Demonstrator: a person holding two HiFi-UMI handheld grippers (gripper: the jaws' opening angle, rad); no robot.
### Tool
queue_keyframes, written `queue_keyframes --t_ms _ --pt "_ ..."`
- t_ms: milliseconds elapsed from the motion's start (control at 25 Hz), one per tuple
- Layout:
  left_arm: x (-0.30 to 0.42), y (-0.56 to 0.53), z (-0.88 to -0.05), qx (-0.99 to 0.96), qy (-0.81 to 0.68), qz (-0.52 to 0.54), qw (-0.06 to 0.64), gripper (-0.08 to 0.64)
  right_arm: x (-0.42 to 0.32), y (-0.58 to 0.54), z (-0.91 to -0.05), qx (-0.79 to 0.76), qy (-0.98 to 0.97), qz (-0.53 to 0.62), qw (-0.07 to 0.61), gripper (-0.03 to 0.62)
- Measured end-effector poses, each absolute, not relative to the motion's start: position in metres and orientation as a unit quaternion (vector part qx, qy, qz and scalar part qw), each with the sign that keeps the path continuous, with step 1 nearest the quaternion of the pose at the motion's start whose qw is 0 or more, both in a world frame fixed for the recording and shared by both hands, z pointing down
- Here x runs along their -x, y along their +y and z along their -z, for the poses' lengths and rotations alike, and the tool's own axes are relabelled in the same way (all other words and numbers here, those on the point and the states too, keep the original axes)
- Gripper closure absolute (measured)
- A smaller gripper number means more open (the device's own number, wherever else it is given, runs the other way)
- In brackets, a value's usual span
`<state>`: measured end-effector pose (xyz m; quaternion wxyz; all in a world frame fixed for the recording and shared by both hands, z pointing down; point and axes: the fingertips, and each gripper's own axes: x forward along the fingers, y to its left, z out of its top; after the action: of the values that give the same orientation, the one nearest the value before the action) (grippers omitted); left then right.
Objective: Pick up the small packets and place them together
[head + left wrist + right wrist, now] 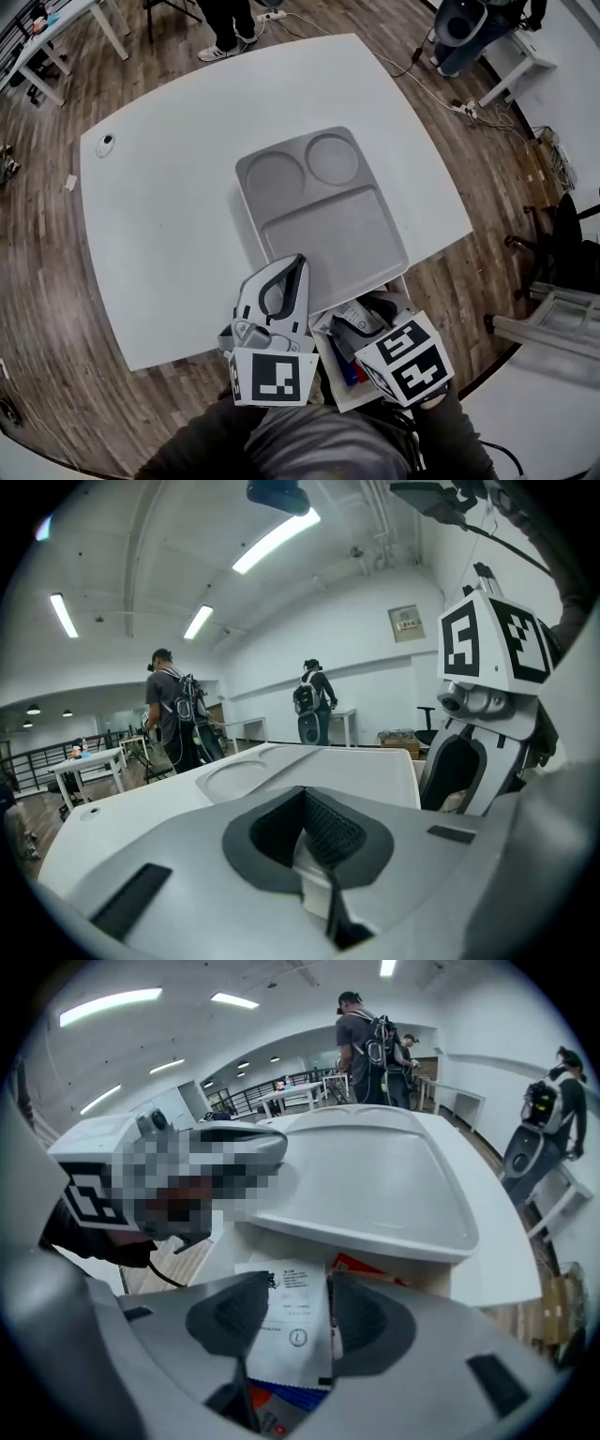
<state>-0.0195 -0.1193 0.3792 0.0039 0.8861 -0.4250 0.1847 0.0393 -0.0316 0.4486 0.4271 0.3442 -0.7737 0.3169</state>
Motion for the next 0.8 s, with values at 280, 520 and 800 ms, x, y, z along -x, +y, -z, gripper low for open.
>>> queue_keyframes --t_ms 280,520,800 --pt "0.02 -0.124 -0.378 -0.89 -0.42 -0.18 0.01 0.56 -0.048 -0.04 -0.45 -0.341 -0.769 -0.271 0.469 0.584" --pt "0.023 -0.124 -0.378 -0.891 -0.418 -0.176 0.013 0.56 -0.044 -0.035 -0.426 -0.35 -0.788 -0.254 0.438 0.588" --pt "0.024 -0.125 -0.361 -0.89 -0.429 -0.15 0.028 0.56 -0.037 -0.023 -0.372 -0.357 -0.819 -0.225 0.389 0.588"
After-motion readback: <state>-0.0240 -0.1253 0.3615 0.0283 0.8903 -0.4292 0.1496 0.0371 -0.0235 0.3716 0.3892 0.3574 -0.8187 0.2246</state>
